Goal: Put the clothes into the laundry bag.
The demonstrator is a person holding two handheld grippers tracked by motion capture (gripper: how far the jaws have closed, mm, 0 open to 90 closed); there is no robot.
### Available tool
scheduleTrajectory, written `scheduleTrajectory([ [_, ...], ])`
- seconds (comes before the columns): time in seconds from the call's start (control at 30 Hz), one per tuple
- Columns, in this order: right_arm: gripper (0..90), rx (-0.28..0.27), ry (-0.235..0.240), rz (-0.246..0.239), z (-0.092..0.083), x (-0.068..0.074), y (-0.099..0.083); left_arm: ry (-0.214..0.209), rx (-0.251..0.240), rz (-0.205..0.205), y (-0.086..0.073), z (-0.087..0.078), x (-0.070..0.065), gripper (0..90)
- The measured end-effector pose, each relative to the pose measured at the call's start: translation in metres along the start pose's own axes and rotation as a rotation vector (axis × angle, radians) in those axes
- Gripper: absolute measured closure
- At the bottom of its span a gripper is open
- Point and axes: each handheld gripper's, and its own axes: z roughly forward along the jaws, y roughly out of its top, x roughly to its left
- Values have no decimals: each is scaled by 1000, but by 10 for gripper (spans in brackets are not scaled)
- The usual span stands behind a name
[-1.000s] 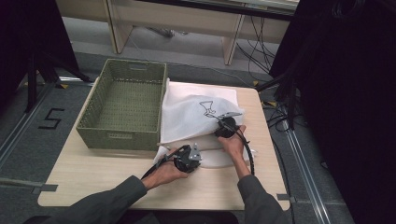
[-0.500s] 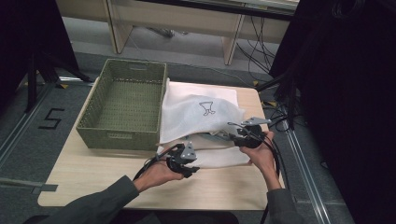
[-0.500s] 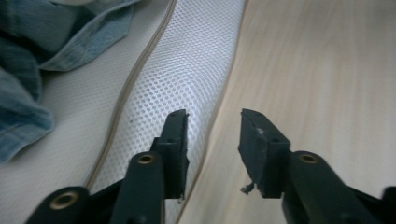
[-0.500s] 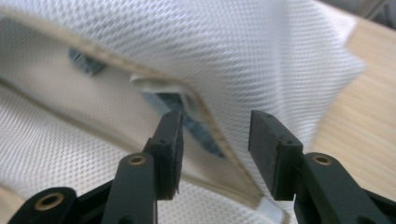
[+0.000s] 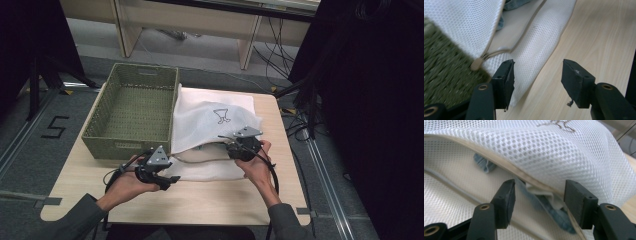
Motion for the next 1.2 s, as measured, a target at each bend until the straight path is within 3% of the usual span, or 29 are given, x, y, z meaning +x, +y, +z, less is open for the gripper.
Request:
scheduleTrajectory([
  [0.07,447,5,-21,-11,4,3,4,-2,-2,5,-3,-2,2,422],
  [0.2,565,-16,-63,17,12,-1,12,-3,11,5,-5,-2,0,417],
  [0.3,824,-46,-28,2,11,-6,12,-3,17,-3,-6,-2,1,417],
  [0.47,881,-62,8,-27,-1,-12,15,-1,17,-16,-8,-1,3,417],
  [0.5,882,-62,21,-57,-7,-13,16,-1,18,-15,-8,-1,3,418],
  [0.53,883,-38,26,-41,-14,-10,15,-2,18,-16,-8,-1,3,418],
  [0.6,885,49,82,-58,-22,-5,11,-5,24,-13,-8,0,3,419],
  [0.67,888,120,103,-79,-23,0,4,-3,37,-11,-10,1,4,421],
  [0.73,888,227,153,-82,-10,7,-9,-6,48,-16,-11,3,4,421],
  [0.77,889,291,155,-117,6,12,-19,-8,47,-15,-11,4,4,422],
  [0.83,888,358,159,-121,22,18,-29,-7,57,-3,-12,5,6,423],
  [0.97,888,342,160,-91,27,12,-28,-5,63,-18,-14,5,9,423],
  [1.0,888,347,161,-70,27,11,-30,-5,67,-4,-14,5,10,423],
  [1.07,887,343,162,-49,27,8,-32,-8,66,-27,-15,5,10,423],
  [1.17,877,324,170,-56,18,7,-30,-5,61,-12,-15,2,11,422],
  [1.2,867,307,170,-57,14,7,-28,-5,61,-27,-16,1,11,420],
])
